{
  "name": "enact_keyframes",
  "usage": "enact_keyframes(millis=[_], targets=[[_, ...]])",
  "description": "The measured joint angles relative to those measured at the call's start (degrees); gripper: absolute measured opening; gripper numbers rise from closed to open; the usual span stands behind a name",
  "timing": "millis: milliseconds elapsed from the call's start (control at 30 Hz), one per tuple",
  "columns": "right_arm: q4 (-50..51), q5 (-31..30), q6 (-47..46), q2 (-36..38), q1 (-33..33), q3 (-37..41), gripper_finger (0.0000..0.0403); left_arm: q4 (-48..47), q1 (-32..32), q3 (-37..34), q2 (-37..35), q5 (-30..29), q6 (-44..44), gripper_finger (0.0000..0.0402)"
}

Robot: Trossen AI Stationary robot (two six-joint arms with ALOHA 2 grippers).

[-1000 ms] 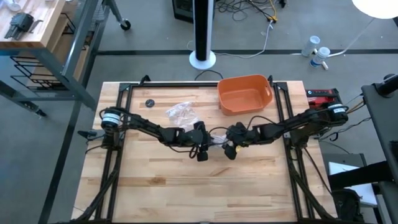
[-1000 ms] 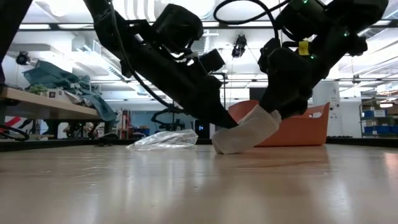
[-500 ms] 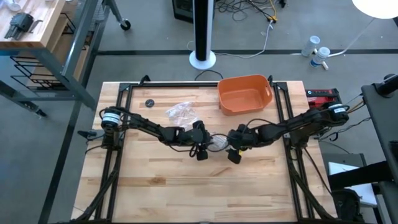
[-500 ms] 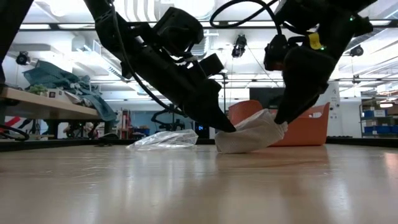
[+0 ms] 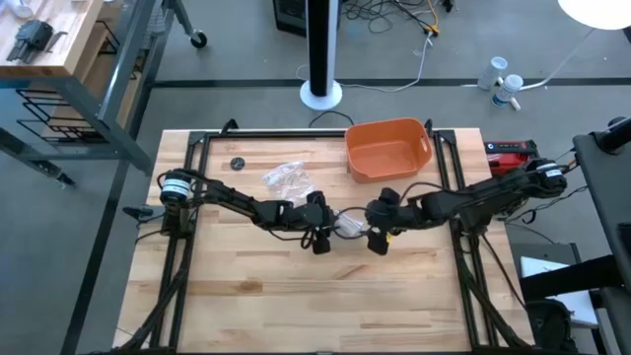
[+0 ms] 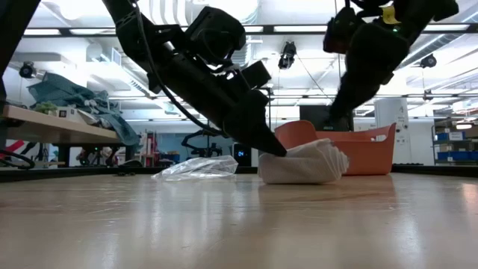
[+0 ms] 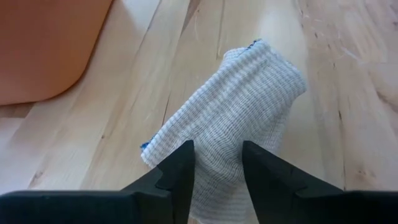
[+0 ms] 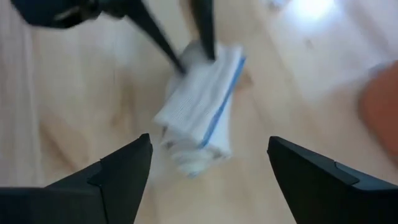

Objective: Roll bandage
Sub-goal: Roll the brown bandage, then put the rolled brown bandage into the transparent zip bag

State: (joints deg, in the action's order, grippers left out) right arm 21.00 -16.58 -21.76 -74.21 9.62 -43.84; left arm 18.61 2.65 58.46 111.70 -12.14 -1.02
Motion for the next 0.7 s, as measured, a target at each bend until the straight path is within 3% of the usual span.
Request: enact_keyframes(millis=[200,533,700], targets=[[-8.9,0.0,1.4,-5.6,-0.9,0.0,0.0301,0.8,0.0,0.0,0.0,0.7,0.0,0.013],[-10.8,0.7,0.8,-15.8,-2.4,0.1,0.0311,0.9,0.0,0.0,0.0,0.7,0.0,0.0111],[-13.2,4.4,1.4,-19.4,-3.8,-0.1,0.031,0.9,0.0,0.0,0.0,0.7,0.0,0.0112]])
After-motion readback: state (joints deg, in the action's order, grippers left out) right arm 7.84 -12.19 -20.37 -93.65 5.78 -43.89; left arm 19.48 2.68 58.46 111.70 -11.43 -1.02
